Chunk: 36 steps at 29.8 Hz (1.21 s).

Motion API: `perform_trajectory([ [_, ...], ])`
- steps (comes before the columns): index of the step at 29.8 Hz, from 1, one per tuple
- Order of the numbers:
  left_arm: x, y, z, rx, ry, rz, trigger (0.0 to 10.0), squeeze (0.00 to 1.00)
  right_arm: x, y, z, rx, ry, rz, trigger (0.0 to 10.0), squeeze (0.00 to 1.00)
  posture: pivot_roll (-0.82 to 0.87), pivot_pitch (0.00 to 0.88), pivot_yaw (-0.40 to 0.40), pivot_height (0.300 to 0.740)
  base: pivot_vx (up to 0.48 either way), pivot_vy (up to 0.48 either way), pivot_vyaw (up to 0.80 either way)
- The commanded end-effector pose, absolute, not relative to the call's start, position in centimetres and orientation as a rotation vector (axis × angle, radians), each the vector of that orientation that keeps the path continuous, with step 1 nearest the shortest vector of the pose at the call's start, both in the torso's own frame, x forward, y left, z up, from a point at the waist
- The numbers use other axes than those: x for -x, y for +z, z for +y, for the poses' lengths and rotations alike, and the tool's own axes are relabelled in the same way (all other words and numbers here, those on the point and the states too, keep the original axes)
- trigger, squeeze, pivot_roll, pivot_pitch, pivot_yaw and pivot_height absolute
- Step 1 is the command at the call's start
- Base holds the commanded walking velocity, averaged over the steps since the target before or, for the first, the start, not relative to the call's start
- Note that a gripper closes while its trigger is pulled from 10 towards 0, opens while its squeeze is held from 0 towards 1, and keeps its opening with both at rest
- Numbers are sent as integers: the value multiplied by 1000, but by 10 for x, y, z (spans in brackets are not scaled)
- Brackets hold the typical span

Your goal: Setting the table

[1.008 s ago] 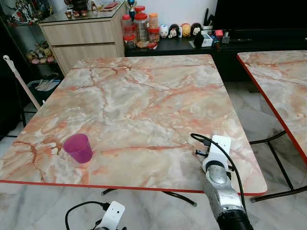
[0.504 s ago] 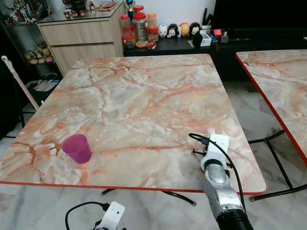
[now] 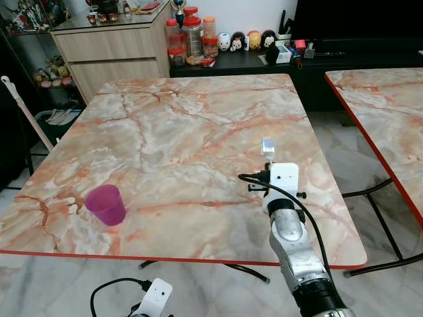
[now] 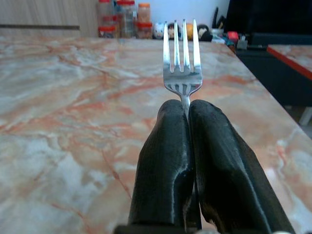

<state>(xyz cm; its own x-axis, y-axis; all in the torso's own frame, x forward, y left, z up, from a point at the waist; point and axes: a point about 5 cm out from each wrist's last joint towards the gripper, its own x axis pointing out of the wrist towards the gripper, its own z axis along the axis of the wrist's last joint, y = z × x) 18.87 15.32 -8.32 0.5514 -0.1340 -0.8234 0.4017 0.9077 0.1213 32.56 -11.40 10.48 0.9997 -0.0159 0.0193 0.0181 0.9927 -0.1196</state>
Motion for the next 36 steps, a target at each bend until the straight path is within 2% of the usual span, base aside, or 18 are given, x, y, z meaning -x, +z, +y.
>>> perform_trajectory([
  [1, -186, -85, 156, -348, -329, 951, 10000, 0, -328, 116, -108, 122, 5, -66, 10000, 0, -10, 0, 57, 740, 0, -341, 0],
  [24, -184, -86, 157, -355, -324, 966, 10000, 0, -325, 119, -107, 75, 28, -113, 10000, 0, -4, 0, 64, 740, 0, -265, 0],
  [36, -186, -85, 156, -349, -322, 956, 10000, 0, -324, 119, -107, 78, 27, -111, 10000, 0, -4, 0, 61, 740, 0, -358, 0],
])
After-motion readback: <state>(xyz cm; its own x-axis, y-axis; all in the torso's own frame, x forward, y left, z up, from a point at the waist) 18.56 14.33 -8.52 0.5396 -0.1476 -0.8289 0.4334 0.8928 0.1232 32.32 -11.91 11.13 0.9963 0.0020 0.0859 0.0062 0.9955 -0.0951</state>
